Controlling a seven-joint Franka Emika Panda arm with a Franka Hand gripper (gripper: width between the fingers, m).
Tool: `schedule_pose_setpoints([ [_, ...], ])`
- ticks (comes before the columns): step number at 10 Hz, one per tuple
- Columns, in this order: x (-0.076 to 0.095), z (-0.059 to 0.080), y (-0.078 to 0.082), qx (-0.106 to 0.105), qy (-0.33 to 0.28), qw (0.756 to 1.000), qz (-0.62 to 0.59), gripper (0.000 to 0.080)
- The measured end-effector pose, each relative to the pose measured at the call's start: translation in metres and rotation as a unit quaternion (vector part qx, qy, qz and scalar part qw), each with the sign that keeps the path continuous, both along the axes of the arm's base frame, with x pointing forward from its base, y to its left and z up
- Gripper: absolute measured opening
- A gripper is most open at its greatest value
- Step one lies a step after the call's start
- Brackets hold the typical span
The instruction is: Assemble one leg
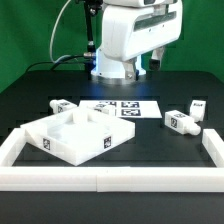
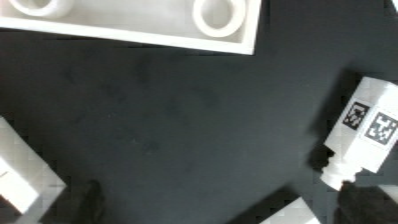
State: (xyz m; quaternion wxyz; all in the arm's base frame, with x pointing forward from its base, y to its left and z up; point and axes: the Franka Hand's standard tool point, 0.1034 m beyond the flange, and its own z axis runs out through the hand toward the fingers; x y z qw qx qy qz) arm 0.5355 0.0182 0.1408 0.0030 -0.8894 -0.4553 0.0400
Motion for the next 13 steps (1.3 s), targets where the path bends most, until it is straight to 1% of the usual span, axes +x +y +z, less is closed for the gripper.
schedule_pose_setpoints([
  [2, 0.000, 0.000, 0.000, 0.000, 0.000, 1.000, 0.000, 0.0650],
  [3, 0.000, 0.000, -0.003, 0.000, 0.001, 1.000, -0.002, 0.0650],
  [4, 0.002, 0.002, -0.026, -0.002, 0.014, 1.000, 0.001, 0.0650],
  [5, 0.003, -0.001, -0.045, -0.005, 0.014, 1.000, -0.015, 0.0650],
  [6, -0.005, -0.009, -0.058, -0.006, 0.021, 0.999, -0.023, 0.0650],
  [7, -0.010, -0.017, -0.077, -0.006, 0.024, 1.000, -0.018, 0.0650],
  [8, -0.015, -0.023, -0.098, 0.000, 0.039, 0.999, -0.009, 0.0650],
  [9, -0.012, -0.024, -0.106, 0.000, 0.049, 0.999, -0.015, 0.0650],
  [10, -0.010, -0.024, -0.100, 0.000, 0.045, 0.999, -0.013, 0.0650],
  [11, -0.011, -0.025, -0.099, 0.001, 0.046, 0.999, -0.010, 0.0650],
  [12, -0.011, -0.030, -0.104, 0.004, 0.045, 0.999, 0.004, 0.0650],
  [13, -0.010, -0.049, -0.122, 0.016, 0.039, 0.999, 0.033, 0.0650],
])
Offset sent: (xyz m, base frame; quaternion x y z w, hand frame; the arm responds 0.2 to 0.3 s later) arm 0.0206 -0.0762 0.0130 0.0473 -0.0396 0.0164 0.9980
